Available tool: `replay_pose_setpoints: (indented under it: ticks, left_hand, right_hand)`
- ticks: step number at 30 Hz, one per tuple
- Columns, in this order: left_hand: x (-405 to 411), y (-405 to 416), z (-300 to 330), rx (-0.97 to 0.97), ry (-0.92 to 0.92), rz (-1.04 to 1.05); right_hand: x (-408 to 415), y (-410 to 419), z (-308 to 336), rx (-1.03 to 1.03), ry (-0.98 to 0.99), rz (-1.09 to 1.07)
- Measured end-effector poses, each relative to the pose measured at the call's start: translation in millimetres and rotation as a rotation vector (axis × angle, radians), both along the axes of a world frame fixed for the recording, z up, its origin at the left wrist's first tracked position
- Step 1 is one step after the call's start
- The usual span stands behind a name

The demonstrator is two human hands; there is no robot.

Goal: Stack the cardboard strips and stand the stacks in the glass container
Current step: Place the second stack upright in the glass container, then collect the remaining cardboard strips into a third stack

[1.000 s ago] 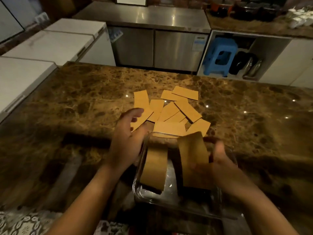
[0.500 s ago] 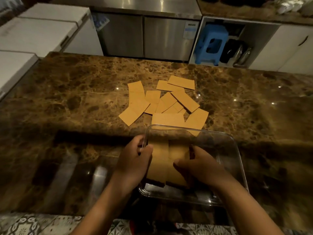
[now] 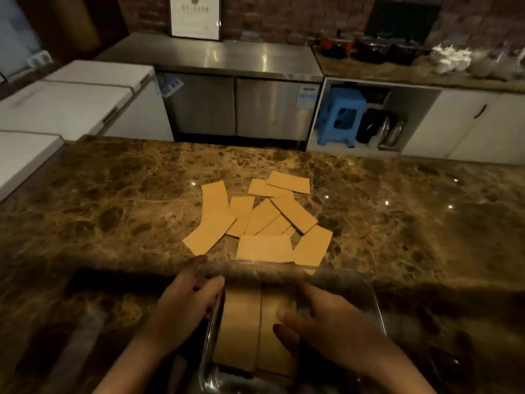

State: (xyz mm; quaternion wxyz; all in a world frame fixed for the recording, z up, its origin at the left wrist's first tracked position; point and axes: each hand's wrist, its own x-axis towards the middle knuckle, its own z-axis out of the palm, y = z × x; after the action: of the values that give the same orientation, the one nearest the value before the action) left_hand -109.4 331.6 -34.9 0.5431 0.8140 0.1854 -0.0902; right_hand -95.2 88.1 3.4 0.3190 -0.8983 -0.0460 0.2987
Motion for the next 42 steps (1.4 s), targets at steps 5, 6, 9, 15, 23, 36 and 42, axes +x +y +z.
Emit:
replay_pose_setpoints:
  ticks: [5, 6, 9, 15, 23, 36, 42]
  left_hand:
    - [64, 5, 20, 0.1, -0.085, -0.097]
    - [83, 0, 21, 0.138, -0.081, -0.117]
    - [141, -17, 9, 0.364, -0.088, -0.187]
    - [216, -64, -24, 0.939, -0.001, -0.491]
    - [226, -83, -33, 0.942, 0.182, -0.513]
    - [232, -63, 1, 0.067, -0.049, -0.121]
    - [223, -54, 41, -0.553, -0.091, 0.159]
  right_hand:
    - [80, -27, 22, 0.325, -0.082, -0.255]
    - [101, -29, 18, 0.325, -0.163, -0.269]
    - [158, -23, -1, 0.157, -0.239, -0.207]
    - [215, 10, -31, -0.176, -0.161, -0.04]
    - [224, 15, -62, -0.389, -0.09, -0.01]
    - [227, -31, -34, 0.426, 0.066, -0.441]
    - [217, -35, -8, 0.701, 0.03, -0.488]
